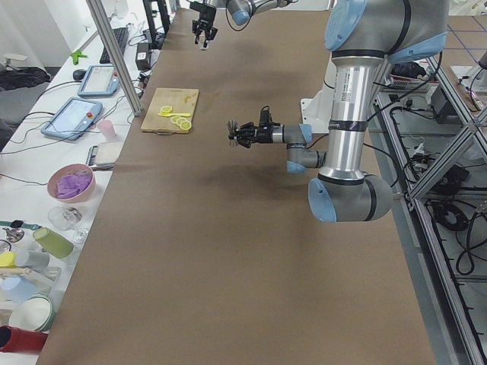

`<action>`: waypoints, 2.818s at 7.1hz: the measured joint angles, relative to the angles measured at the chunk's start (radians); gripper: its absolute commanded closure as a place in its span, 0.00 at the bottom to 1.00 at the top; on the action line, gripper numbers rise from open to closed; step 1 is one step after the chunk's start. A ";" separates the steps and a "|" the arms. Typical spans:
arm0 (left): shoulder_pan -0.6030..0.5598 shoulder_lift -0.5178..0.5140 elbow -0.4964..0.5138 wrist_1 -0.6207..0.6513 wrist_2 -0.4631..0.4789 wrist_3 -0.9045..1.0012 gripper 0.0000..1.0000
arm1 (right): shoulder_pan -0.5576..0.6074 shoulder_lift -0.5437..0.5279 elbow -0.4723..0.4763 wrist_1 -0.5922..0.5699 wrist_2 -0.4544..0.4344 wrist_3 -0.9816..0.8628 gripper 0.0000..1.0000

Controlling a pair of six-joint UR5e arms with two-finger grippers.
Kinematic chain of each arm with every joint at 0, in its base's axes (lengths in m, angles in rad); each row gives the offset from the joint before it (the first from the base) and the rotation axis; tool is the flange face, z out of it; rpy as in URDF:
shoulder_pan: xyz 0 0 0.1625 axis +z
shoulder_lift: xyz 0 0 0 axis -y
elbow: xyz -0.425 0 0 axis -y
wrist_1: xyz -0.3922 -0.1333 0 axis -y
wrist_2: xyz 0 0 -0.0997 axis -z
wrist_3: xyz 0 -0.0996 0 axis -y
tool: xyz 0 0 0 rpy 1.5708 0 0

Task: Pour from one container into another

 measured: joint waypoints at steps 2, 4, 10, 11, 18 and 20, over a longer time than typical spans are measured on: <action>-0.034 -0.114 0.001 0.027 -0.011 0.132 1.00 | 0.002 -0.036 0.057 -0.012 -0.004 0.003 1.00; -0.088 -0.215 0.004 0.115 -0.060 0.187 1.00 | -0.006 -0.024 0.084 -0.086 -0.019 0.009 1.00; -0.124 -0.489 0.176 0.362 -0.099 0.277 1.00 | -0.099 0.058 0.136 -0.220 -0.051 -0.083 1.00; -0.129 -0.521 0.211 0.382 -0.117 0.291 1.00 | -0.110 0.066 0.174 -0.292 -0.053 -0.107 1.00; -0.142 -0.705 0.392 0.402 -0.165 0.376 1.00 | -0.193 0.100 0.241 -0.484 -0.120 -0.240 1.00; -0.137 -0.734 0.408 0.402 -0.164 0.378 1.00 | -0.209 0.100 0.248 -0.485 -0.145 -0.241 1.00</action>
